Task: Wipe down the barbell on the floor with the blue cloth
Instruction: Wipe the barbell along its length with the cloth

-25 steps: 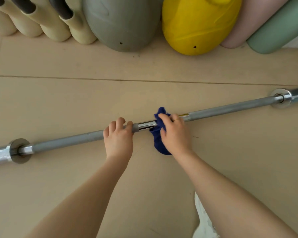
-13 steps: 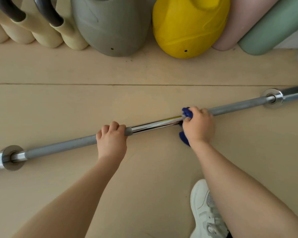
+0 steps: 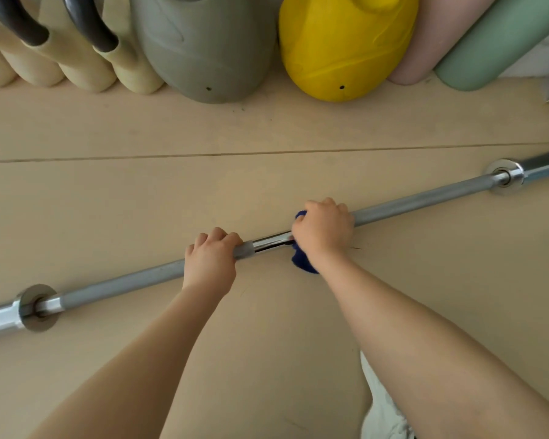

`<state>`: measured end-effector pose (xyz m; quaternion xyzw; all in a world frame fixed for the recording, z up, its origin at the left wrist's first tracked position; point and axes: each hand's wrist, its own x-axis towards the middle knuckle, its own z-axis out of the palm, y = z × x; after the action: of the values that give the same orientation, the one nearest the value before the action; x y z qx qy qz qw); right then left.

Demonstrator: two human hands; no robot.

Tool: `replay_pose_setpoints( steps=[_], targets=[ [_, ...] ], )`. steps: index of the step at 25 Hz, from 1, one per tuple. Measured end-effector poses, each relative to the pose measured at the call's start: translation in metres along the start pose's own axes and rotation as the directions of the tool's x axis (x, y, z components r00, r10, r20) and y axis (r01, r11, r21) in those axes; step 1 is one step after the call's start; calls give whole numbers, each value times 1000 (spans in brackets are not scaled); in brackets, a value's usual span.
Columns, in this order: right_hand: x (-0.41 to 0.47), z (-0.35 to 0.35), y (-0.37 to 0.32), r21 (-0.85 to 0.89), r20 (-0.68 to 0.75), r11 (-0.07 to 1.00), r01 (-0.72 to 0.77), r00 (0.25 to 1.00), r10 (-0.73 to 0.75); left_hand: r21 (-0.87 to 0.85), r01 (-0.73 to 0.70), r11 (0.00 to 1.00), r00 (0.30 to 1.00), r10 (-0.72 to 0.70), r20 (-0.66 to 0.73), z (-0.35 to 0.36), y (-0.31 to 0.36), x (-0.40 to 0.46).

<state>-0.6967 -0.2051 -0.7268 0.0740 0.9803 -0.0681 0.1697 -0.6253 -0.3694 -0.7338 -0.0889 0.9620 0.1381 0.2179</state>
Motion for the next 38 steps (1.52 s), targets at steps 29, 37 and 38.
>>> replay_pose_setpoints(
  steps=[29,37,38],
  targets=[
    [-60,23,23,20,136,895,445,886,-444,41,-11,999,1000,10,21,34,9,-46],
    [-88,28,-23,61,181,901,429,883,-433,-22,73,997,997,-73,-9,27,7,-46],
    [-95,30,-29,94,193,875,476,853,-485,-49,88,995,996,-90,-29,24,6,-44]
  ],
)
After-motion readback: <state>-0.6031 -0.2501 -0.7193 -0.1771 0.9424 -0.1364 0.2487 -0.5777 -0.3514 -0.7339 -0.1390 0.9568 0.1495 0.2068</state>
